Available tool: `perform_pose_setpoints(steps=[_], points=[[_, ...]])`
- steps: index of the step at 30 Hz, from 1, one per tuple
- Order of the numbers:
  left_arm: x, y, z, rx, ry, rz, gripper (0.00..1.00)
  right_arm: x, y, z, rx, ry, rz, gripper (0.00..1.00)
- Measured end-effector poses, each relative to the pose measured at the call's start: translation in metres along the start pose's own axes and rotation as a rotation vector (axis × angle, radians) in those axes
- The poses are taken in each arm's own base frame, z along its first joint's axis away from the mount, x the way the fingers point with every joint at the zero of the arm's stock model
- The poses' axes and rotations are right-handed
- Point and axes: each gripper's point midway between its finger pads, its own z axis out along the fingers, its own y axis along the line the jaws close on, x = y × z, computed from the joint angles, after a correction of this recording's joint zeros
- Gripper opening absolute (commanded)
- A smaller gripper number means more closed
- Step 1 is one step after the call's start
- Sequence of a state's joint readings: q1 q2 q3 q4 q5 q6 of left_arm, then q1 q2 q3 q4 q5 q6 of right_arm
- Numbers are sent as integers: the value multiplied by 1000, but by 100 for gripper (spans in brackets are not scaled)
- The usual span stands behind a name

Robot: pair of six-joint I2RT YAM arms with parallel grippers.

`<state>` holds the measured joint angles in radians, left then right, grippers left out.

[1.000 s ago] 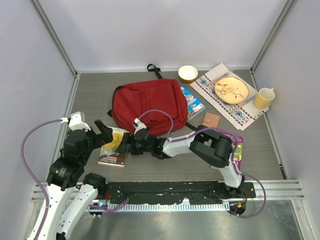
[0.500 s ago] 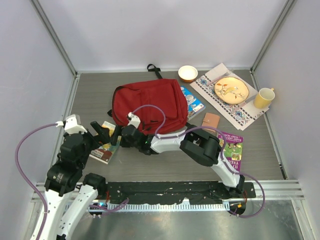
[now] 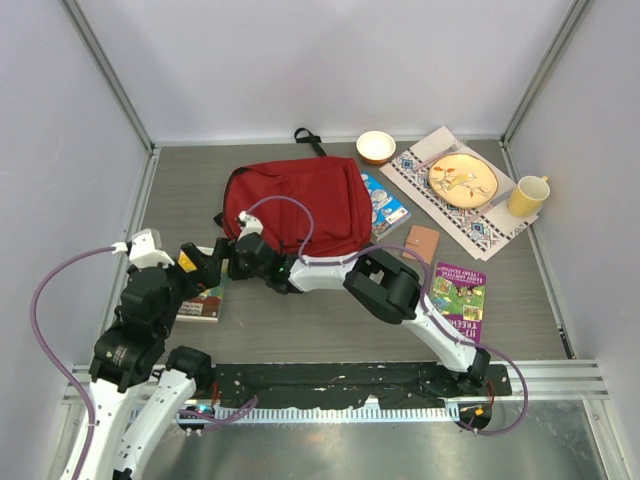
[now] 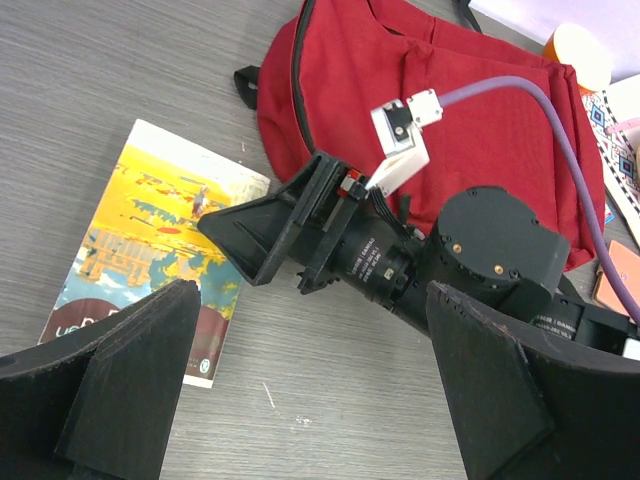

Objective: Pack the student bag
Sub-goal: Move the book to the center of the board, then unzip the student bag at the center of the board.

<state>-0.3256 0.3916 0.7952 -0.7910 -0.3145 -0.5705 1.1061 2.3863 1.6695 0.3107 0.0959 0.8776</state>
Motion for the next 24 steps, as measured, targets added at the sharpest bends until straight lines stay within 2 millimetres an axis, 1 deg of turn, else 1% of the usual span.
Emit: perform_pose_setpoints(steps=[4,8,10,12,13,15,17,20,22,23,24], points=[[0,0,0,0,1,0,99,6,10,2,-96,65,-41,88],[0,1,0,-3,-4,-2,99,11,8,-4,-130,104,-96,89],[-3,2,-2,-7,-18,-9,100,7,-2,-19,-105,113,-109,91],[-6,5,-7,-7,-46,-19,100,5,-13,-39,-74,126,-111,92],[-9,6,-10,-6,-67,-28,100,2,-23,-53,-52,129,-109,92],[-13,9,-16,-4,-104,-47,99,-12,-35,-76,-23,116,-104,92],[-17,12,-20,-6,-130,-64,100,-29,-38,-96,-3,90,-102,93],[-18,14,-20,-18,-139,-67,100,-74,-35,-129,51,-29,-83,97],[-17,14,-18,-25,-127,-62,100,-96,-36,-155,93,-111,-42,97],[-15,14,-16,-30,-118,-58,100,-106,-40,-170,112,-154,-12,98],[-14,14,-14,-36,-108,-54,99,-111,-48,-186,137,-191,32,98]])
